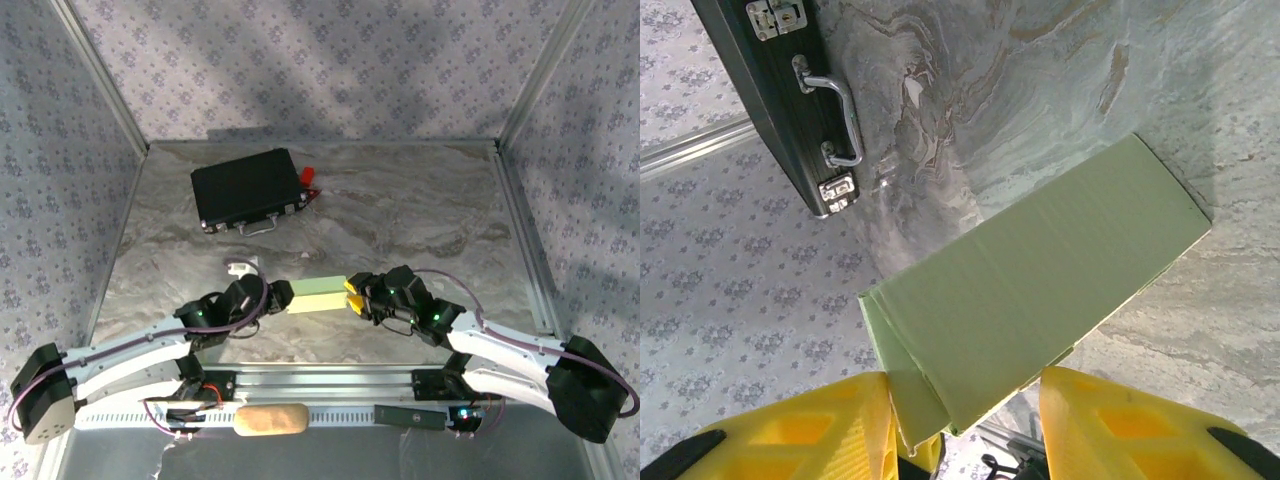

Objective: Fold the paper box

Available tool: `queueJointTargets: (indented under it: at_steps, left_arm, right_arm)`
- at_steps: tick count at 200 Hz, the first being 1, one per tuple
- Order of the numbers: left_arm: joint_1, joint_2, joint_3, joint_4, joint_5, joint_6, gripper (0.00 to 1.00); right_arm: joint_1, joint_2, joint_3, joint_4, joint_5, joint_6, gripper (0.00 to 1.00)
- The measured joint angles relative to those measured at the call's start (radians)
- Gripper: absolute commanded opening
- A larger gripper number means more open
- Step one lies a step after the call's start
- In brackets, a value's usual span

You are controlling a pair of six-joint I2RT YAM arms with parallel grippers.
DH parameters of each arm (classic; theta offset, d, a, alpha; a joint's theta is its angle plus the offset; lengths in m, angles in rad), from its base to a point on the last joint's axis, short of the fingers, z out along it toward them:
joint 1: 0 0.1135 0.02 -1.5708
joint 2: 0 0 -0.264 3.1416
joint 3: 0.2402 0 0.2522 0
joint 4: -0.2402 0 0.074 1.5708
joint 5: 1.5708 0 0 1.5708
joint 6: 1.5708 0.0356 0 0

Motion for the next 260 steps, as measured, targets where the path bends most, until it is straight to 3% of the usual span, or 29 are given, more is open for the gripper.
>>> queueJointTargets:
  at_steps: [18,56,133,209,246,260]
  left_arm:
    - [0.0,-0.026,-0.014,0.009,0.008,-0.005,0.25]
    - [-0.005,-0.026,-0.024,0.033,0.018,-0.014,0.18]
    - [-0.071,0.018,-0.024,0.064,-0.077,0.009,0.13]
    - [-0.283,0.108,-0.005,0.09,-0.284,0.114,0.1]
    - [-0.394,0.173,-0.005,0.122,-0.418,0.109,0.09]
    - [-0.425,0.21,-0.004,0.127,-0.409,0.101,0.08]
  right_arm:
    - [0.0,0.0,0.0,0.0,0.0,-0.003,0.38]
    - [0.003,0.005,0.0,0.0,0.0,-0.01,0.34]
    - [0.004,-0.006,-0.002,-0.016,0.019,-0.065,0.32]
    - [0.013,-0.16,-0.034,-0.17,0.035,-0.285,0.31]
    - [0.078,-0.288,-0.095,-0.218,0.087,-0.322,0.31]
    - [0.115,-0.328,-0.122,-0.255,0.093,-0.322,0.31]
